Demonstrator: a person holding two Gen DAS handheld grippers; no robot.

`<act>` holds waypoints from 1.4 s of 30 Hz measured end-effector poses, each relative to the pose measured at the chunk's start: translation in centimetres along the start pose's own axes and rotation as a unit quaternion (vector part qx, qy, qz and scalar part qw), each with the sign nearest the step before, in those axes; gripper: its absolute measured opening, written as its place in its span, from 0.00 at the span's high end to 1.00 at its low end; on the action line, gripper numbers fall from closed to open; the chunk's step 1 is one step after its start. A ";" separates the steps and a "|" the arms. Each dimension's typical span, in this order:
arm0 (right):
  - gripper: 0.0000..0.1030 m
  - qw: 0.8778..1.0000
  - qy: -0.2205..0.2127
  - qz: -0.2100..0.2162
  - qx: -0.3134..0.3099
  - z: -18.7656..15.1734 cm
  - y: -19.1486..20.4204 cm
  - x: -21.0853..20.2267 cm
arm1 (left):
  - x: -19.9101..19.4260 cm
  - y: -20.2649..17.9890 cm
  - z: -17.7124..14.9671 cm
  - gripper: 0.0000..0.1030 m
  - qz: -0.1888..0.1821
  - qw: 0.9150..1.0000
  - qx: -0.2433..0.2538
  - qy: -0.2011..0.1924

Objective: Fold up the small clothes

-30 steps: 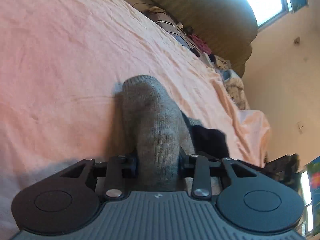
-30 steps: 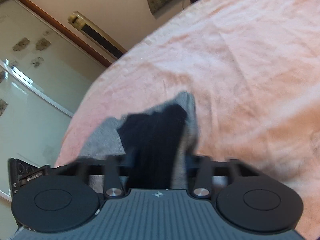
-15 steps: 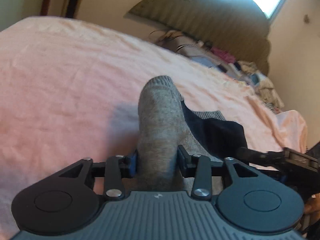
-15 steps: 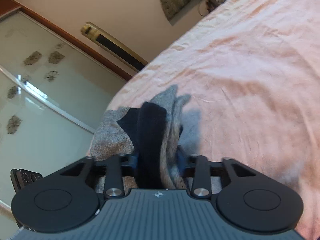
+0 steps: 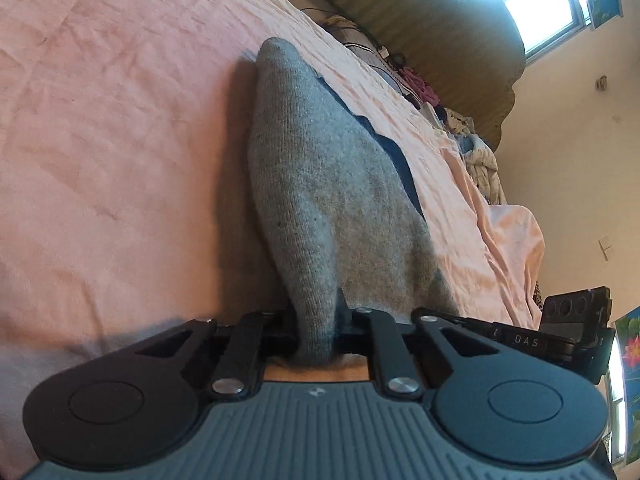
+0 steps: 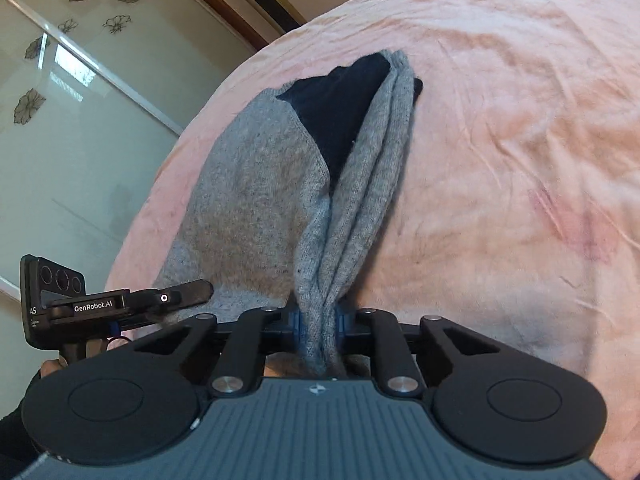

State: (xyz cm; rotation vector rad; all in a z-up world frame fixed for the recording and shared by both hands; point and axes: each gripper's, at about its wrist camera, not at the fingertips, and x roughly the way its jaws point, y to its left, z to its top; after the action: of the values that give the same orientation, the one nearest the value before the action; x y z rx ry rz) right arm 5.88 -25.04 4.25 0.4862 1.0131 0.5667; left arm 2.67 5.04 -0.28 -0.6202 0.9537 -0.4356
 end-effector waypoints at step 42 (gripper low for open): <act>0.48 0.991 -0.085 -0.101 -0.019 12.1 3.3 8.2 | 7.5 -9.1 5.8 0.20 0.170 0.940 0.283 -0.082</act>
State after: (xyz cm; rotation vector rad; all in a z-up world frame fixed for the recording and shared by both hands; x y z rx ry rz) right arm 19.29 -18.62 6.43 0.3860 0.8762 0.3558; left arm 10.80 -4.50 3.61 0.0362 0.7084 -0.3197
